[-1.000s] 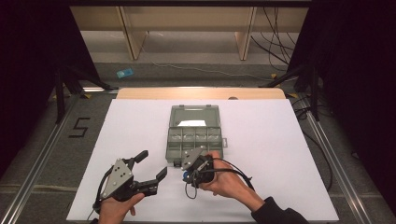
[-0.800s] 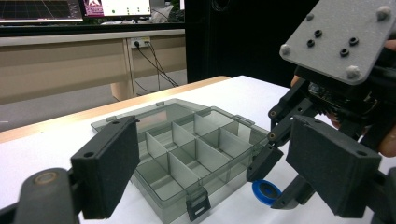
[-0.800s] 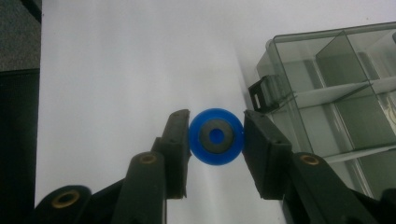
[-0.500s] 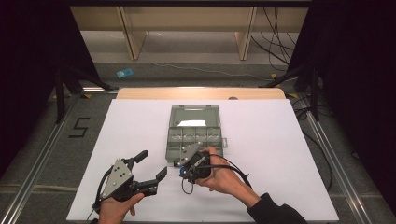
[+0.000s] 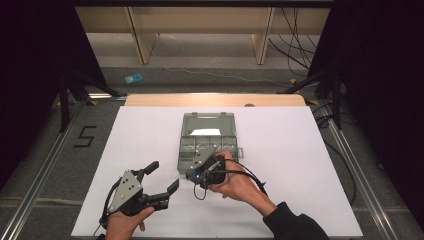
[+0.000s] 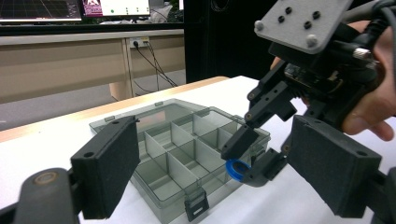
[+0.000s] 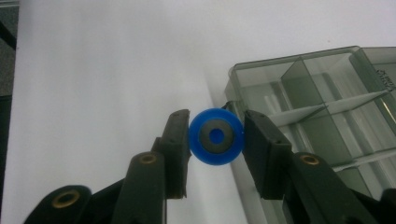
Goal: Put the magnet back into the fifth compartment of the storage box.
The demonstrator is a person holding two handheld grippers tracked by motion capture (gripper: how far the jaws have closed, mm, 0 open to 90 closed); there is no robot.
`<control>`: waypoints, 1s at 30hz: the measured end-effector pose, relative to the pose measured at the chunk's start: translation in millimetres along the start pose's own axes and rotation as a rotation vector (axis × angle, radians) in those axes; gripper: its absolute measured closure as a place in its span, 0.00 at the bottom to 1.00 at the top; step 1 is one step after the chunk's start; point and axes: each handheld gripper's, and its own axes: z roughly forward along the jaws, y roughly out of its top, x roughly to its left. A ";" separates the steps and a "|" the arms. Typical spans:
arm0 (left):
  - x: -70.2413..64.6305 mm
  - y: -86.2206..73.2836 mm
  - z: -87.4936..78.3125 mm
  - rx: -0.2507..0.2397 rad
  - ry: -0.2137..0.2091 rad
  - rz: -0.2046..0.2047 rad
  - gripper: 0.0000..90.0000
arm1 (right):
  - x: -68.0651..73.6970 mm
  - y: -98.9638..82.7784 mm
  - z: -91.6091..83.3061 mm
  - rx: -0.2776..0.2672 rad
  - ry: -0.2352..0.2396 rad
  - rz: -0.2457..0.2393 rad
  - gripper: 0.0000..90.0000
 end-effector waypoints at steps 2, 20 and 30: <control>0.1 0.0 0.0 0.001 0.001 0.001 0.18 | -1.8 1.0 0.9 -0.001 -0.005 0.003 0.69; -0.2 0.1 -0.2 -0.002 -0.002 0.000 0.18 | -19.6 9.4 10.3 -0.052 -0.031 0.019 0.69; -0.2 0.2 -0.8 -0.005 -0.003 0.002 0.18 | -26.4 11.2 18.5 -0.059 -0.040 0.029 0.69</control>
